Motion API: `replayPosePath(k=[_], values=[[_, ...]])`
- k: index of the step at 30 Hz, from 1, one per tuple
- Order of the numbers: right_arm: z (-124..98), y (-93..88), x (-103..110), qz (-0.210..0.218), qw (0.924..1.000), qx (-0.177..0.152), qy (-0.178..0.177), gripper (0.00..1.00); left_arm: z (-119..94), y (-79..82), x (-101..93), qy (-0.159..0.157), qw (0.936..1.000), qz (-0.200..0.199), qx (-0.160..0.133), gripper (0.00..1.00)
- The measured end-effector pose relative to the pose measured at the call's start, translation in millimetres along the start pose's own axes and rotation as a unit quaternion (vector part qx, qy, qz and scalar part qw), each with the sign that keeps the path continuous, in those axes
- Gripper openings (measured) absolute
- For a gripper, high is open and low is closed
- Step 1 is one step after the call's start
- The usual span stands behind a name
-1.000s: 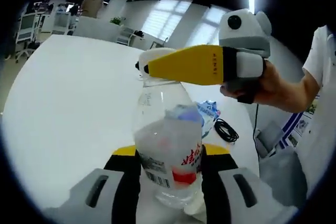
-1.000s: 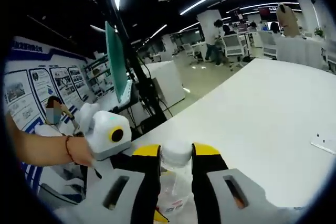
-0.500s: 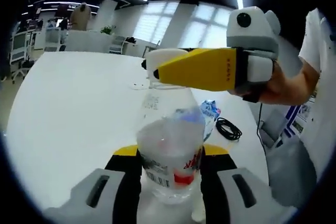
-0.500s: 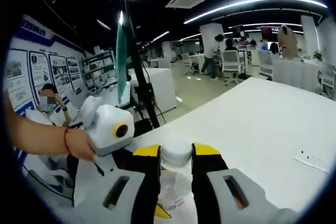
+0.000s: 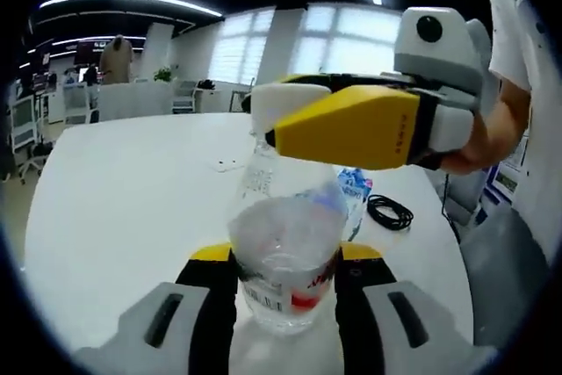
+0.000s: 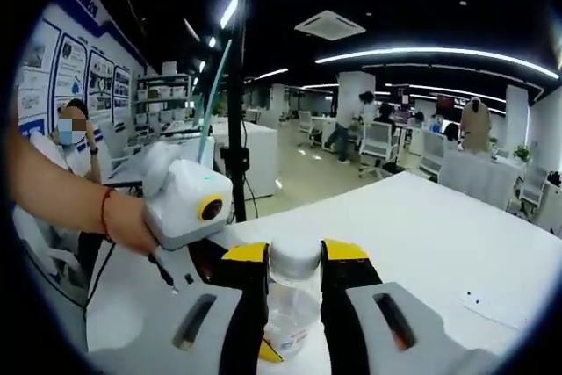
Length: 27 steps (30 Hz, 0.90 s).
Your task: Arrange the tabletop items into an orderly group along one side of the table until the central work area is clear of visible clutter.
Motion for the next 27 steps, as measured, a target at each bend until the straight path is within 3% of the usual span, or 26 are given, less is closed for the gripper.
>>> replayPosePath(k=[7, 27], values=[[0.6, -2.4, 1.4, -0.035, 0.9993, -0.006, -0.009, 0.2, 3.1, 0.6, 1.4, -0.001, 0.9999, 0.012, 0.0, 0.43], [5.4, -11.0, 4.0, -0.06, 0.9977, -0.008, -0.028, 0.2, 4.7, -5.9, 9.7, -0.001, 0.9995, 0.033, 0.005, 0.43]])
Point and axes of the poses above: the point that each gripper's makers call its tool centre point, and the gripper's own axes: z roughly forward along the fingers, x roughly to its left, y roughly out of its top, the point moved 7 cm from there along -z, roughly backward along the fingers, and after that the axes turned 2 degrees about -z, right-handed, at the moved point
